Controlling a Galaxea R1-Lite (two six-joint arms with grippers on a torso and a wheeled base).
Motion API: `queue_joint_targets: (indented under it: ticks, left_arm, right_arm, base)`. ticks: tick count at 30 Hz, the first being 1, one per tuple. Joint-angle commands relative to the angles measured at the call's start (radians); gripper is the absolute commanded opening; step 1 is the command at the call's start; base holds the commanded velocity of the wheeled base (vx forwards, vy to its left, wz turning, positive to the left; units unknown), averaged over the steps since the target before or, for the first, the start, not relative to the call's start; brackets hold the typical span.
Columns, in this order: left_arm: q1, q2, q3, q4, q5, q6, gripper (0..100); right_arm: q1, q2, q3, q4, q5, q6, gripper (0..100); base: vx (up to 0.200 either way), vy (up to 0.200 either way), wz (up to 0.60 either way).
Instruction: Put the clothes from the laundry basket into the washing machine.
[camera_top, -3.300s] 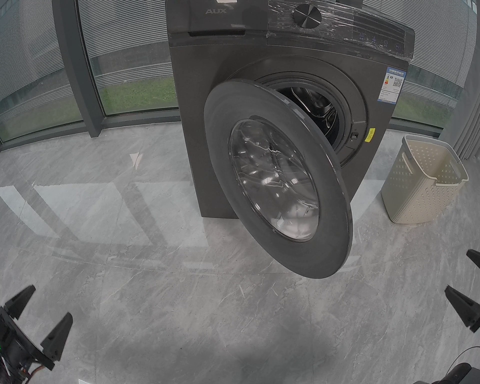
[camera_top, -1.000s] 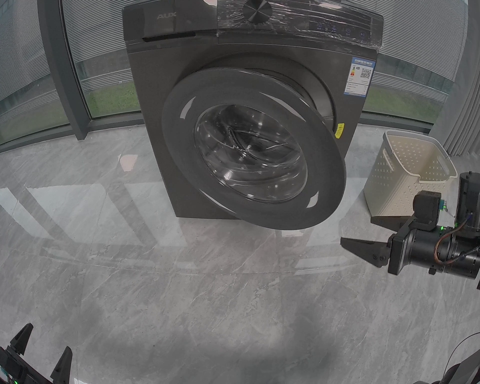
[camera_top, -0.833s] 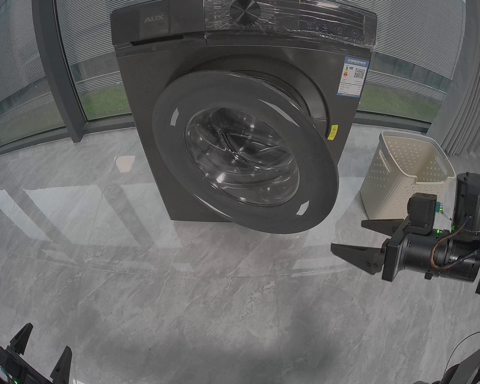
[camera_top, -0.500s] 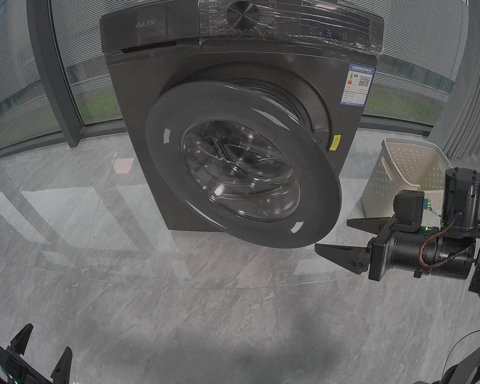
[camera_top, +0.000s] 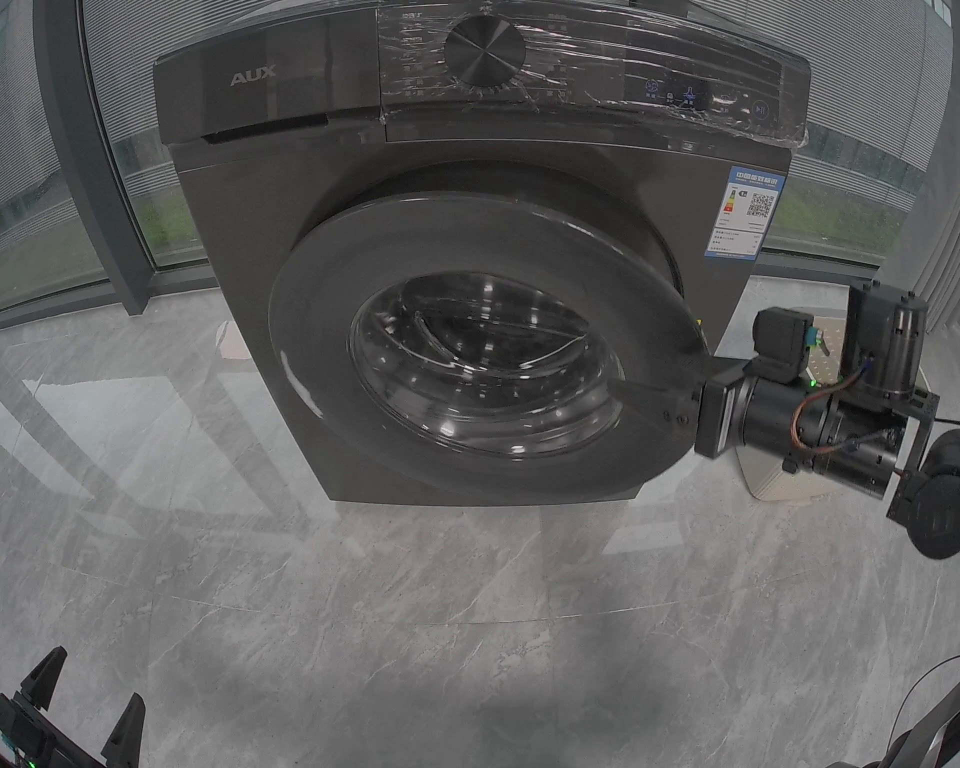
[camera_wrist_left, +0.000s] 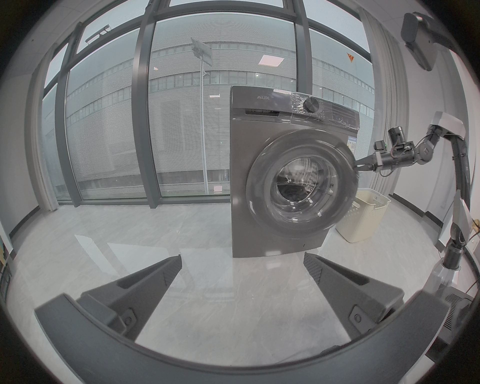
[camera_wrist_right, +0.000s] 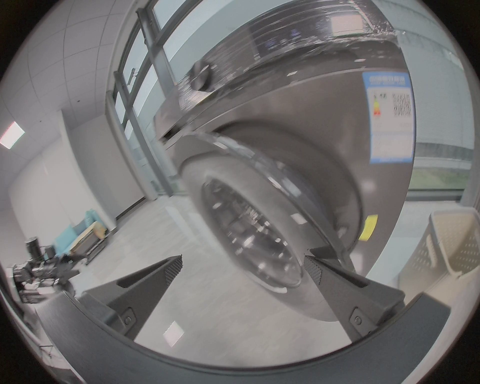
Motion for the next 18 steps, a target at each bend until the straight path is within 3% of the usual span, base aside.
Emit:
queue_joint_targets:
  ticks: [1,6,11,18]
  left_arm:
    - [0.001,0.003,0.018,-0.001,0.000,0.000,100]
    - [0.002,0.003,0.018,-0.001,0.000,0.000,100]
    - [0.002,0.003,0.018,-0.001,0.000,0.000,100]
    - [0.002,0.003,0.018,-0.001,0.000,0.000,100]
  right_arm:
    - [-0.056,0.055,-0.054,-0.025,-0.021,-0.004,100]
    - [-0.033,0.017,0.001,-0.027,-0.022,-0.006,100]
    - [0.042,-0.012,0.032,-0.028,-0.030,-0.010,100]
    - [0.037,0.000,-0.011,-0.047,-0.059,-0.010,100]
  base:
    - [0.000,0.000,0.00]
    - [0.000,0.000,0.00]
    - [0.200,0.000,0.00]
    - [0.200,0.000,0.00]
